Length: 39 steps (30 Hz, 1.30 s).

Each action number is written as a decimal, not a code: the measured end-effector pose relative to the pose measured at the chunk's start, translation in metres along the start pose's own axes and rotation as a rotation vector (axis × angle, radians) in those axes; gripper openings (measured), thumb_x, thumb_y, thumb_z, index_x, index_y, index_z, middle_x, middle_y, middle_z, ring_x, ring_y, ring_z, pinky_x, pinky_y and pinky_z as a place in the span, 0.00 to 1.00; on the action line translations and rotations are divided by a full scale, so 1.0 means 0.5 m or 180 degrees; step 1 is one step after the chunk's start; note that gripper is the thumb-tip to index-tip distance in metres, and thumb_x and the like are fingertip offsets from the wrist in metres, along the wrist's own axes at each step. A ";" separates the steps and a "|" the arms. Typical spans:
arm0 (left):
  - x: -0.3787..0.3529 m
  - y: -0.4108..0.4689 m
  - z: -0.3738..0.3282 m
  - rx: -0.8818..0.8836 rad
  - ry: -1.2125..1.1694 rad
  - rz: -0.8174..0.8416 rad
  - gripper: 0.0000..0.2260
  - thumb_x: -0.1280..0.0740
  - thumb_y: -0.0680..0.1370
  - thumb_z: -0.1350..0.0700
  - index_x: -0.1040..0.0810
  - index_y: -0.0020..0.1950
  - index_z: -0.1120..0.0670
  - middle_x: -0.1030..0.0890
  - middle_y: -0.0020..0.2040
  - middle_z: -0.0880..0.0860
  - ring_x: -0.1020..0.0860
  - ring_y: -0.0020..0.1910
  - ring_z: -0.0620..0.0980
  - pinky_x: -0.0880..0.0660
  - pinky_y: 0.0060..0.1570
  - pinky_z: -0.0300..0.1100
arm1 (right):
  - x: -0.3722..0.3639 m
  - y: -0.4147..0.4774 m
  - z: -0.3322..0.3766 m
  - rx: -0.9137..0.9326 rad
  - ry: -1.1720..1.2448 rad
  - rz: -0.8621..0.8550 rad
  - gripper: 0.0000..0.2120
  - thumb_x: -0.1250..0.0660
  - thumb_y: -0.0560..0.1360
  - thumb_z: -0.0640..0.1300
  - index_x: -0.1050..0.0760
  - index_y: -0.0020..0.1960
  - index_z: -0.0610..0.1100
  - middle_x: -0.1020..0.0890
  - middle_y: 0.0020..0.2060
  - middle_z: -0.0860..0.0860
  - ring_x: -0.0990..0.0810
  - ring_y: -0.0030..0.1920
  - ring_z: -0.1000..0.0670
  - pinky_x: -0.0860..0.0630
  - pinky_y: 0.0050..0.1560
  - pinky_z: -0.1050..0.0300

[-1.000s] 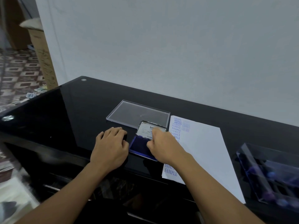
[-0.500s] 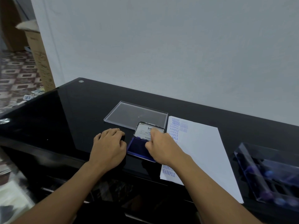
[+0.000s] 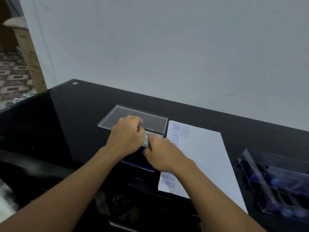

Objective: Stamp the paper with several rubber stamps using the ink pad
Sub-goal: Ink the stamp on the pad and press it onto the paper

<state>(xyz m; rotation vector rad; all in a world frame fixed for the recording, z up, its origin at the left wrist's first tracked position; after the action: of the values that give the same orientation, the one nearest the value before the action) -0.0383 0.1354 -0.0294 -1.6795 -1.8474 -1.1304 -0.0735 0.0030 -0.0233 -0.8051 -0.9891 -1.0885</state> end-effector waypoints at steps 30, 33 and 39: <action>-0.154 0.191 -0.118 -0.0505 0.0727 0.2155 0.32 0.31 0.77 0.47 0.37 0.79 0.48 0.37 0.79 0.47 0.36 0.76 0.50 0.37 0.71 0.46 | 0.161 0.091 -0.249 -0.0822 -0.0058 -0.0057 0.07 0.41 0.81 0.46 0.32 0.45 0.43 0.22 0.43 0.45 0.29 0.38 0.49 0.33 0.37 0.54; -0.162 0.191 -0.115 -0.0510 0.0758 0.2245 0.33 0.30 0.77 0.47 0.38 0.80 0.48 0.39 0.80 0.47 0.38 0.77 0.50 0.38 0.71 0.45 | 0.147 0.100 -0.249 -0.0753 -0.0203 0.0039 0.07 0.42 0.82 0.47 0.33 0.46 0.46 0.24 0.43 0.48 0.30 0.36 0.51 0.34 0.35 0.56; -0.171 0.193 -0.108 -0.0579 0.0830 0.2253 0.35 0.28 0.76 0.46 0.38 0.79 0.49 0.38 0.79 0.48 0.37 0.76 0.50 0.37 0.70 0.44 | 0.132 0.112 -0.241 -0.0708 -0.0355 0.0148 0.08 0.41 0.82 0.47 0.35 0.45 0.46 0.25 0.39 0.50 0.29 0.35 0.52 0.35 0.33 0.57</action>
<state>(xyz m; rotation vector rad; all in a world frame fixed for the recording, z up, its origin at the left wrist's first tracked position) 0.0587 0.0349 -0.0327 -1.9387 -0.8866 -1.1384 0.0194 -0.1118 -0.0082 -1.0743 -0.9475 -1.1360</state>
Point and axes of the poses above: each hand's wrist, its own y-axis towards the middle knuckle, its own x-axis out of the back of the hand, z = x × y, the point moved 3 cm from there along y, towards the middle knuckle
